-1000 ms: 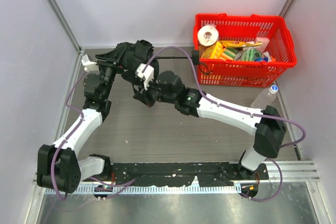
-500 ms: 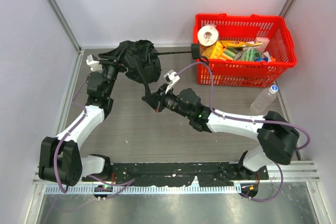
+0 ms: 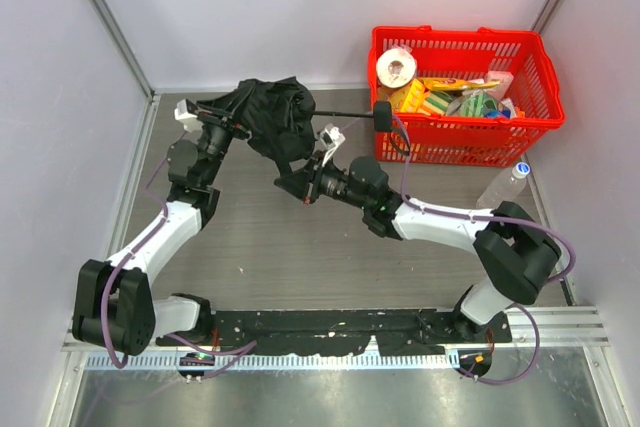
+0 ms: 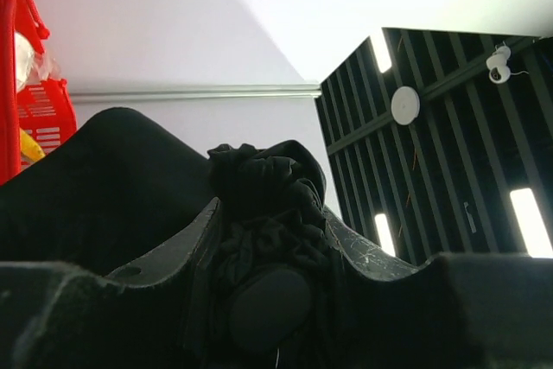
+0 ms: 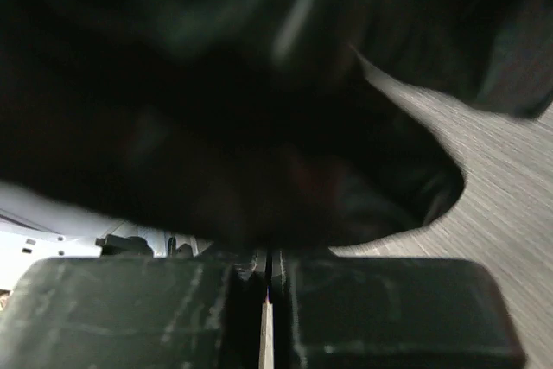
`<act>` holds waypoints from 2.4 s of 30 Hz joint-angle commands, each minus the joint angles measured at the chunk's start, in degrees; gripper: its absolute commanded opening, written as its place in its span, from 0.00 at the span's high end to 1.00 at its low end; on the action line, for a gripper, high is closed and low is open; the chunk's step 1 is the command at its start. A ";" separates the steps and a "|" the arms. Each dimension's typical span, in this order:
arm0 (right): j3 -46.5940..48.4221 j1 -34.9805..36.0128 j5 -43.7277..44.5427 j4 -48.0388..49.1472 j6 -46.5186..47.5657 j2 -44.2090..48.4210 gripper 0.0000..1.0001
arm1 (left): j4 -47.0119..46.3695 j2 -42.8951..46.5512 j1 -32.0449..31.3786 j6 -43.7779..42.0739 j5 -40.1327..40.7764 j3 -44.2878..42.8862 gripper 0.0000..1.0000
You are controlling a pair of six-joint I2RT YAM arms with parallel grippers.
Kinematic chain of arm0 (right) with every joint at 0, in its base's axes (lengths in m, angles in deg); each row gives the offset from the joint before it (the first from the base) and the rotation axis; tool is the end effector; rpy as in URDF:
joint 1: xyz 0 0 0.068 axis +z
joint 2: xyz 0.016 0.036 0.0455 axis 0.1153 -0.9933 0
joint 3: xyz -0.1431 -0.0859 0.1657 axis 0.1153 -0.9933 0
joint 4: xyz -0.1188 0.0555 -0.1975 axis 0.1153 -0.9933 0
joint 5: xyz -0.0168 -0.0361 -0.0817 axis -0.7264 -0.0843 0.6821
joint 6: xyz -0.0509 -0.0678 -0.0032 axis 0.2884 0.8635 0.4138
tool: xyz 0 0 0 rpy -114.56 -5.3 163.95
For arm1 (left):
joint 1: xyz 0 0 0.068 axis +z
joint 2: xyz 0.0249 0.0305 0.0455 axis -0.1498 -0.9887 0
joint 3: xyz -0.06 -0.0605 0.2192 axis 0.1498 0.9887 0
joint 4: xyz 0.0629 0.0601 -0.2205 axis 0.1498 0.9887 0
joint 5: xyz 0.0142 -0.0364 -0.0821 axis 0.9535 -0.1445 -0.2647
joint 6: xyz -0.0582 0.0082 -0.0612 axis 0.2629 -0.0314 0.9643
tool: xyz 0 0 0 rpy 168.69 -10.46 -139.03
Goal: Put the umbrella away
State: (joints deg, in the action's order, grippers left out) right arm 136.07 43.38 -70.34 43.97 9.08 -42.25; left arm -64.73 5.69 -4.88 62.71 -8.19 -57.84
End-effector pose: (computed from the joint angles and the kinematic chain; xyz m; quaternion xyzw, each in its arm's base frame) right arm 0.2226 0.2949 0.2523 -0.1895 0.6510 0.5516 0.4858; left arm 0.2944 -0.0821 0.3335 -0.3734 0.4100 -0.7555 0.3487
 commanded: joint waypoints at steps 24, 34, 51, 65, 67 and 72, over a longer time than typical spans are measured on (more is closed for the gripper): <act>10.07 -3.59 -5.67 -17.54 -47.14 -2.40 0.79 | -27.33 -17.81 1.10 4.38 -10.22 -18.19 1.00; 6.65 -4.47 -5.58 -17.37 -54.86 2.08 0.57 | -29.79 -20.89 1.63 1.75 -14.01 -22.32 1.00; 7.16 -4.73 0.65 -4.01 -96.26 0.24 0.43 | -37.44 -22.04 1.46 -0.80 -14.36 -23.99 1.00; 21.75 -3.51 3.82 1.08 -108.93 -11.08 0.35 | -37.44 -20.81 1.19 -1.86 -16.74 -24.96 1.00; 22.55 -2.63 4.78 2.22 -111.21 -12.24 0.36 | -37.44 -20.19 1.10 -2.04 -17.52 -24.69 1.00; 22.99 -1.92 8.73 3.63 -114.81 -13.47 0.37 | -37.53 -19.22 1.02 -2.56 -16.91 -22.85 1.00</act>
State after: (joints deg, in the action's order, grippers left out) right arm 156.39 40.75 -66.04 42.83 -71.47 -55.54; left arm -86.59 -17.43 -3.63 60.42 -25.26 -80.40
